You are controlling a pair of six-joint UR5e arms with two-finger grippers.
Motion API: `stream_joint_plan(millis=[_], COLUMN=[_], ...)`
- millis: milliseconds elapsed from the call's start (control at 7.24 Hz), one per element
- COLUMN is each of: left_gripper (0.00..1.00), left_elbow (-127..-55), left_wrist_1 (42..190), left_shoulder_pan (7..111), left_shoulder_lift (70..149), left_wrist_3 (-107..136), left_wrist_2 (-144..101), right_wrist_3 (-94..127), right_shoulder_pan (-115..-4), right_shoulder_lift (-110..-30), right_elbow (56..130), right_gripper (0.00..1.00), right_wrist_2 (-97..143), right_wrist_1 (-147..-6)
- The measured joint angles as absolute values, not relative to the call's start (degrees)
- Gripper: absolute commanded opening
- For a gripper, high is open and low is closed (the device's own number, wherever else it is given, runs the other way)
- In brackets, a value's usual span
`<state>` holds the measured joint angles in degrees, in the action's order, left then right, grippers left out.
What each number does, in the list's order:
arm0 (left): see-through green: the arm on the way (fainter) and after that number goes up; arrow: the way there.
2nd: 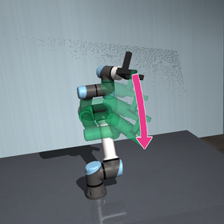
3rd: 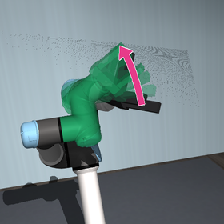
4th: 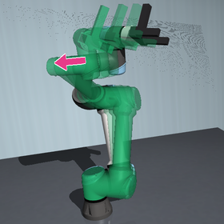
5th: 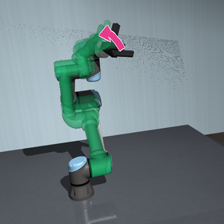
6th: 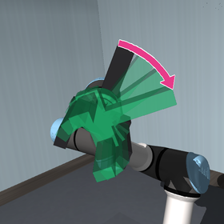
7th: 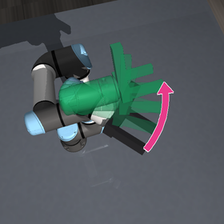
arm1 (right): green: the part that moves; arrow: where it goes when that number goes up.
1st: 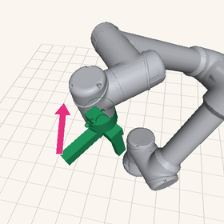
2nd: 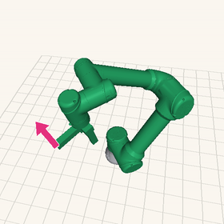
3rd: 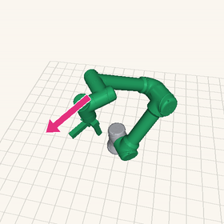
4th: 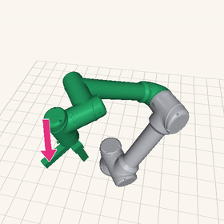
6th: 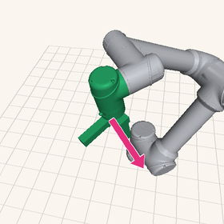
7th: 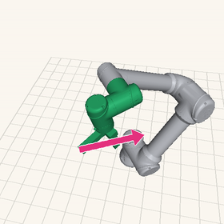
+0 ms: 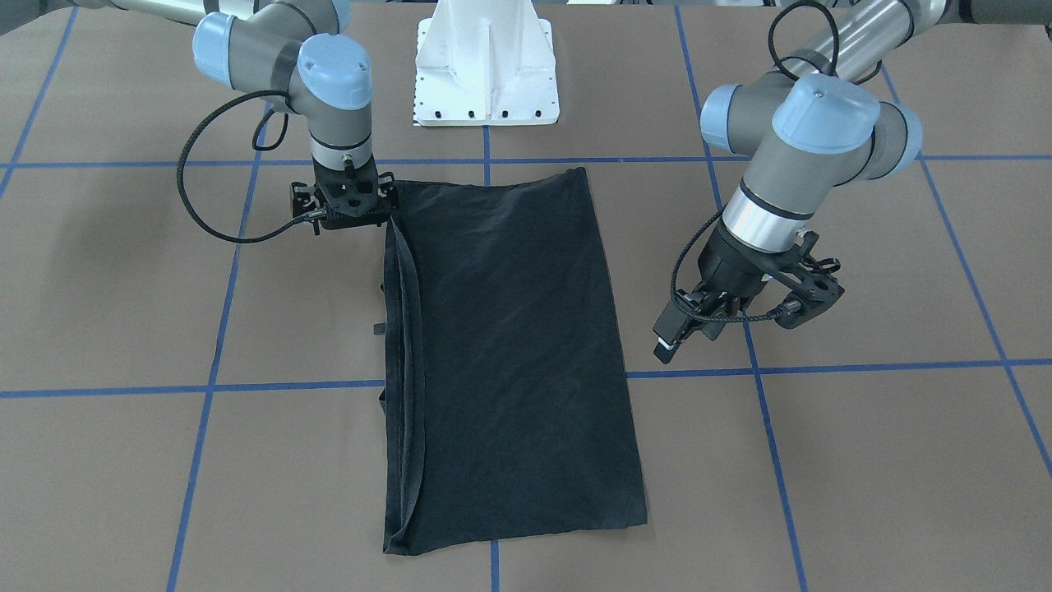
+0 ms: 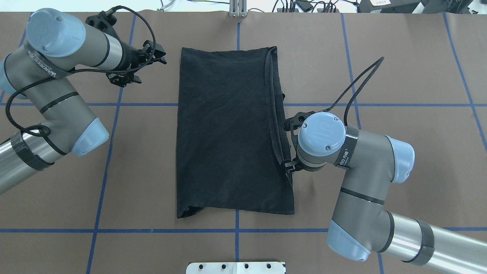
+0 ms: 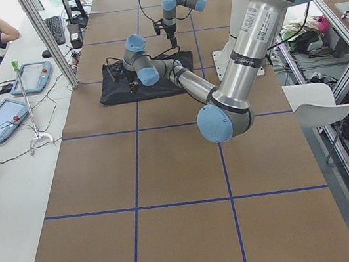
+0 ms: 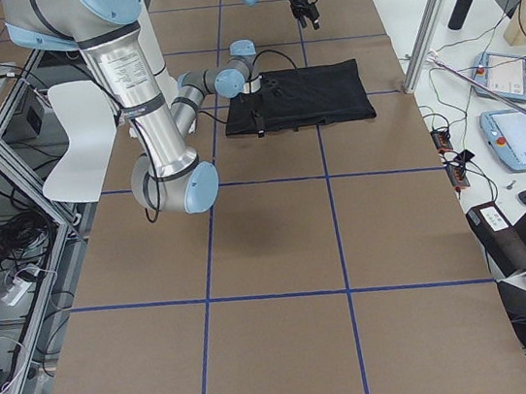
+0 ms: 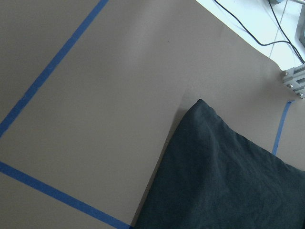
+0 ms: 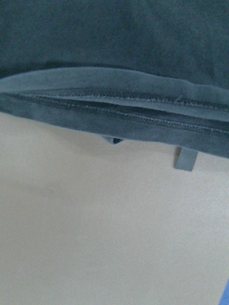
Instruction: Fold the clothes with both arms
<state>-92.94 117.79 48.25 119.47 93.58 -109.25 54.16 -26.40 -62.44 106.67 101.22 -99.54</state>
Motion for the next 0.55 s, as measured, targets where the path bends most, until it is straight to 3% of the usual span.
stream_joint_plan(millis=[552], left_gripper=[1.0], left_elbow=[-92.7], left_wrist_1=[117.9], left_shoulder_pan=[48.3], left_shoulder_lift=[119.6], left_wrist_3=[93.6], left_wrist_2=[-109.2], right_wrist_3=[53.8], right_shoulder_pan=[-26.7], right_shoulder_lift=[-53.8], right_elbow=[97.0], right_gripper=[1.0], right_wrist_2=[100.9], right_wrist_1=[-99.4])
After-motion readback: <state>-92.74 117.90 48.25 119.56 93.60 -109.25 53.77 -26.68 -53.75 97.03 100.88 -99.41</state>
